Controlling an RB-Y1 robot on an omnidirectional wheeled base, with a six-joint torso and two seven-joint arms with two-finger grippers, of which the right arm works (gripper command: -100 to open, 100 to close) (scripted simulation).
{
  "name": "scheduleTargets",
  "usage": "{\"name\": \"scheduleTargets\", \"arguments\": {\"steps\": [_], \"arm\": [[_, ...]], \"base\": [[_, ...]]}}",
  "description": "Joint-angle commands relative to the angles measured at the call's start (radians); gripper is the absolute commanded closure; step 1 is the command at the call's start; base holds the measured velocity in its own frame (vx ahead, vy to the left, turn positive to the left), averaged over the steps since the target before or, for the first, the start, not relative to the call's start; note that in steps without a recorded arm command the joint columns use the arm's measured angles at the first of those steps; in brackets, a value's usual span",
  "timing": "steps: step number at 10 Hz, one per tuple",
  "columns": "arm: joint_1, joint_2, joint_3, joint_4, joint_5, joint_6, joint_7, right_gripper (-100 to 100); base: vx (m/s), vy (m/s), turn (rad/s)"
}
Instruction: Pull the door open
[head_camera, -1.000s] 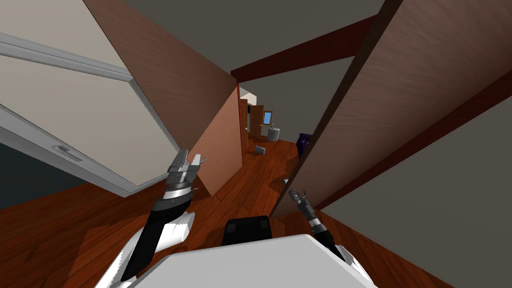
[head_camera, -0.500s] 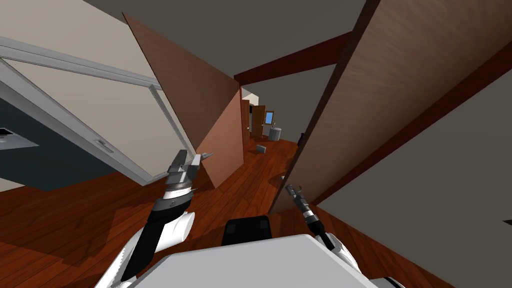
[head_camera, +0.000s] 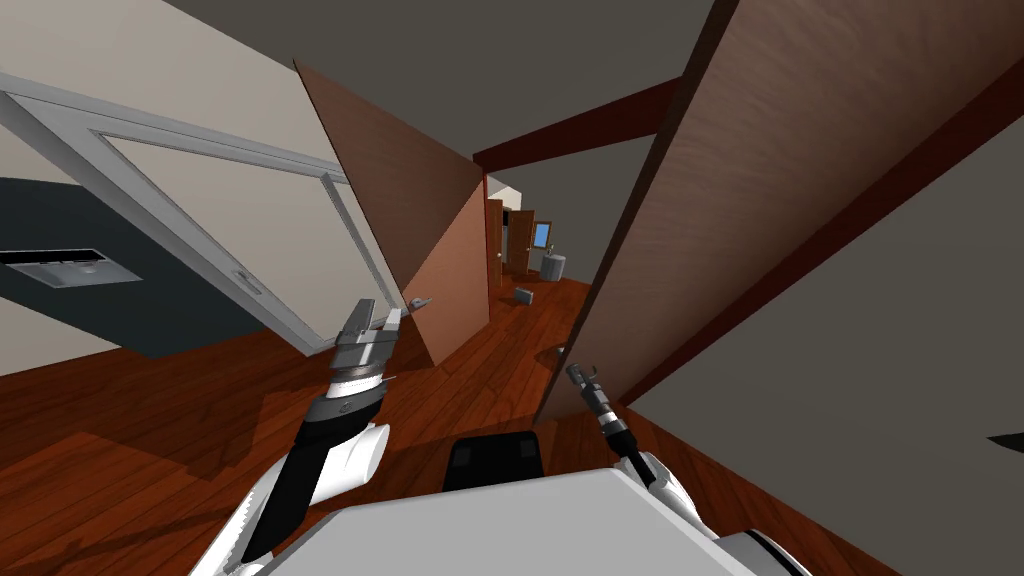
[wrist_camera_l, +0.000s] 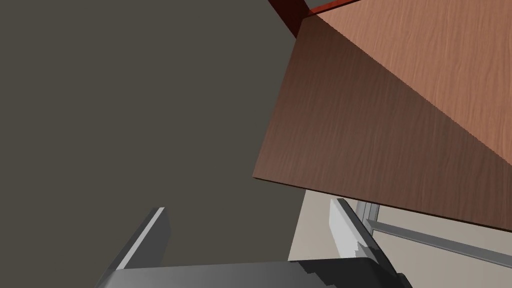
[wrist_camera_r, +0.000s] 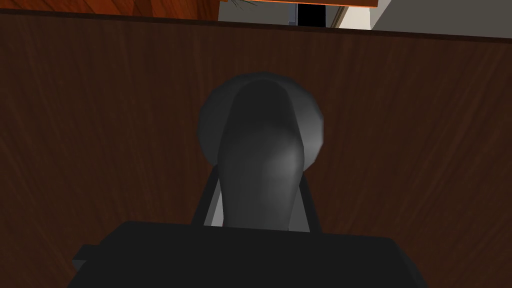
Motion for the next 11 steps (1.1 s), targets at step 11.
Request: {"name": "scheduleTargets", "arguments": {"steps": [11], "arm": [[-0.055,0.038,0.082,-0.075,-0.040,0.127,0.049,100]], "base": [[-0.100,-0.075,0.046]]}}
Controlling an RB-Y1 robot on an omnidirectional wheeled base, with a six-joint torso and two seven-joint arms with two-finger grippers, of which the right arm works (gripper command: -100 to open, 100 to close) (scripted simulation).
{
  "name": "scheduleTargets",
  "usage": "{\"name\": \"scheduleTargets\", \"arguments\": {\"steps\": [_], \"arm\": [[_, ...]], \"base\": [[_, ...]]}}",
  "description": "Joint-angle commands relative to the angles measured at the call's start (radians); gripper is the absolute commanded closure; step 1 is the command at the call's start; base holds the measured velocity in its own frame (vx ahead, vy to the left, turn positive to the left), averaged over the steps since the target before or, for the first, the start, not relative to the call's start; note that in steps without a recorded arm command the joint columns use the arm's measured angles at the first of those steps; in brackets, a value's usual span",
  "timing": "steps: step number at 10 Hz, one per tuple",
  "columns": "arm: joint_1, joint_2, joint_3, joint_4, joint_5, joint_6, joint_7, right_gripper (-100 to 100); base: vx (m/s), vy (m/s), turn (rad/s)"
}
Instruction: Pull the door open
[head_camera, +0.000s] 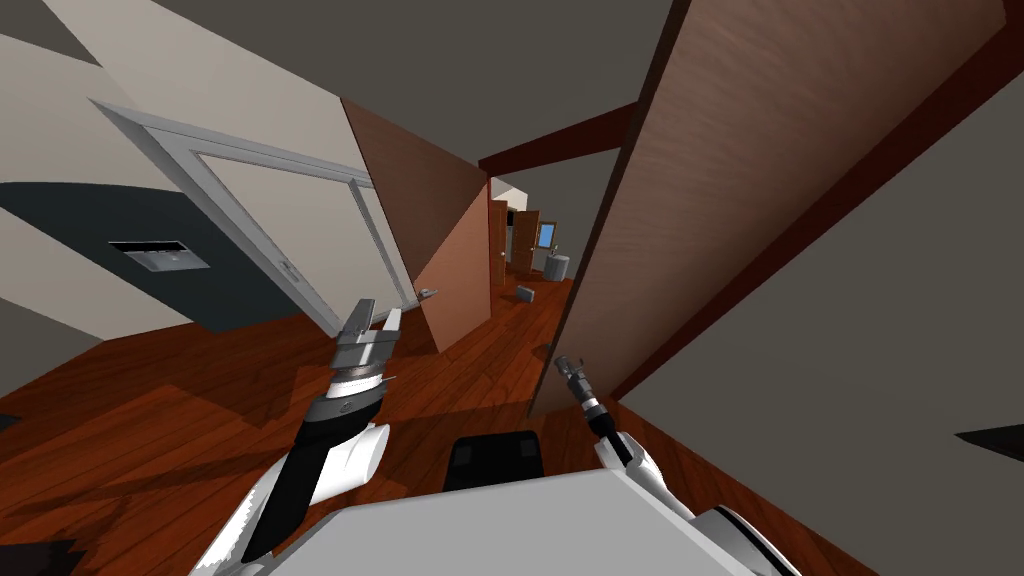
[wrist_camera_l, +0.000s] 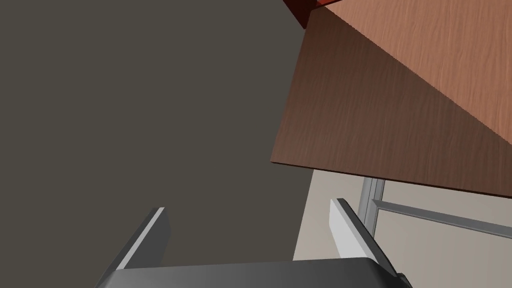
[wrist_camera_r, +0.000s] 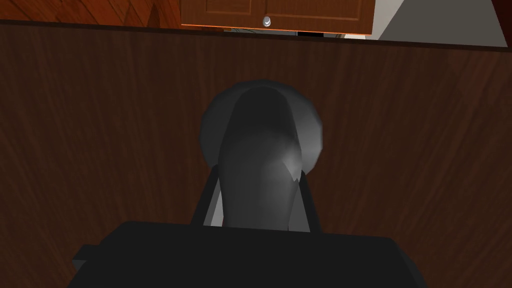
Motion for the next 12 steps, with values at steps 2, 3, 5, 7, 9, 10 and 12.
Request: {"name": "scheduleTargets", "arguments": {"steps": [2,3,5,7,9,10,12], "arm": [[0.004,-0.003,0.001,0.012,-0.003,-0.010,-0.004,100],[0.005,-0.006,-0.001,0.017,-0.004,-0.015,-0.005,100],[0.010,-0.022,-0.010,0.052,-0.014,-0.049,-0.017,100],[0.013,-0.029,-0.014,0.068,-0.018,-0.065,-0.022,100],[0.017,-0.041,-0.020,0.093,-0.025,-0.090,-0.030,100],[0.020,-0.048,-0.025,0.109,-0.030,-0.106,-0.035,100],[0.023,-0.059,-0.031,0.132,-0.037,-0.129,-0.043,100]], "base": [[-0.053,-0.024,0.135],[-0.106,-0.007,0.172],[-0.171,-0.018,0.286],[-0.157,-0.030,0.116],[-0.161,-0.052,0.195],[-0.194,-0.100,0.341],[-0.143,-0.050,0.174]]}}
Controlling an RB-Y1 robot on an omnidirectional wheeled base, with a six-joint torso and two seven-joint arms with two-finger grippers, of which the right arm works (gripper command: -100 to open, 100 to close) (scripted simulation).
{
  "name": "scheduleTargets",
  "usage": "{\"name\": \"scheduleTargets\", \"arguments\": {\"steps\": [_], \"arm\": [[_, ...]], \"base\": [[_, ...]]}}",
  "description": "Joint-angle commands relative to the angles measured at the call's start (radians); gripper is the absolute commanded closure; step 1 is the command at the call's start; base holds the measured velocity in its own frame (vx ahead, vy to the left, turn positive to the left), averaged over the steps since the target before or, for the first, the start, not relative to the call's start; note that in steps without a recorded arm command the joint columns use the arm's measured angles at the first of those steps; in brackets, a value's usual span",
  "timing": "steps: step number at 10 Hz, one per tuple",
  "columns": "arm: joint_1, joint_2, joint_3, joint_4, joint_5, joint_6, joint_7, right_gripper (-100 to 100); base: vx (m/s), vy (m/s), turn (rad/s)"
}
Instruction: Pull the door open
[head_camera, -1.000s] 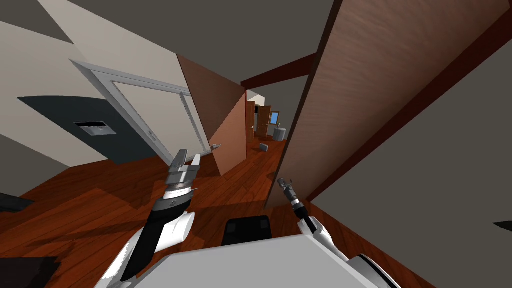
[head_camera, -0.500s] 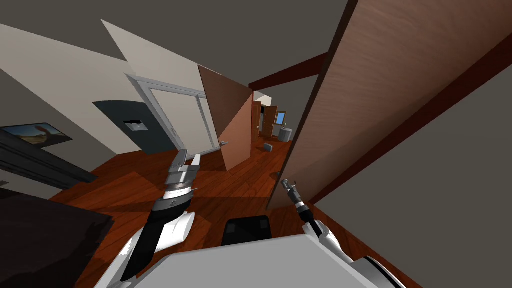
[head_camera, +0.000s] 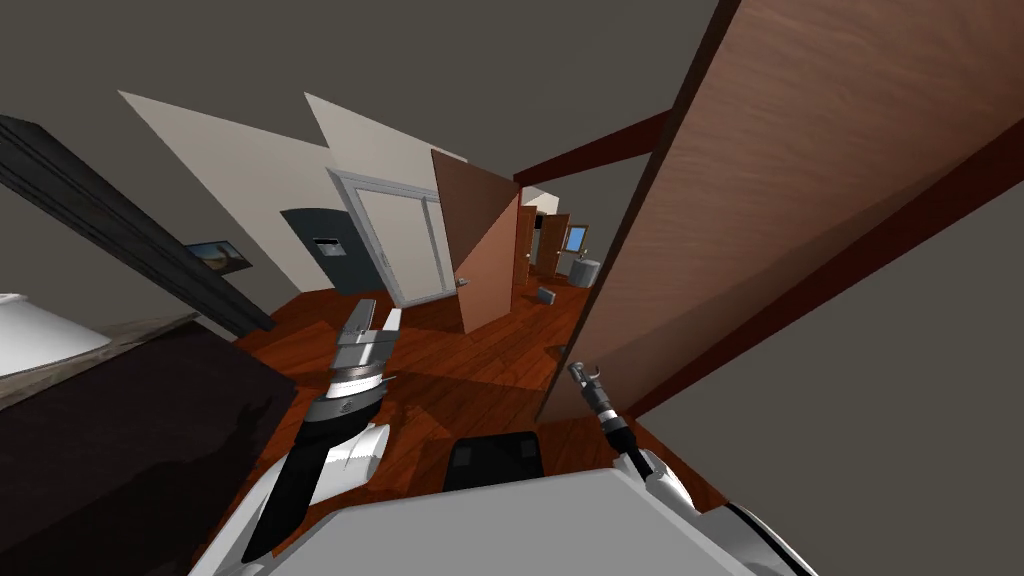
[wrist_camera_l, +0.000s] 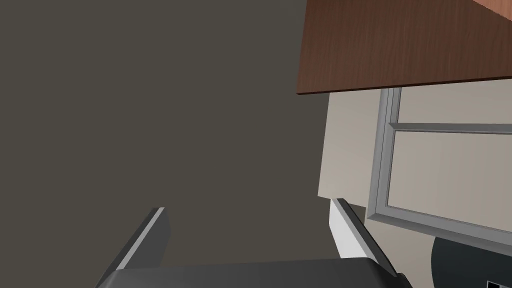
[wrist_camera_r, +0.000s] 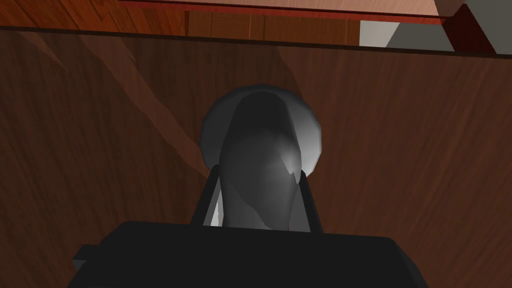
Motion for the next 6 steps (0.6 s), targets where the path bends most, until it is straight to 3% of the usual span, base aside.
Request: {"name": "scheduleTargets", "arguments": {"steps": [1,2,5,6], "arm": [[0.032,-0.006,-0.003,-0.042,-0.004,0.011,-0.003,100],[0.032,-0.006,-0.003,-0.042,-0.004,0.011,-0.003,100],[0.037,-0.023,-0.013,-0.006,-0.014,-0.026,-0.015,100],[0.037,-0.013,-0.008,-0.021,-0.011,-0.018,-0.010,100]], "base": [[-0.146,-0.052,0.117],[-0.057,-0.020,-0.026],[-0.147,-0.066,0.199],[-0.063,-0.023,0.049]]}}
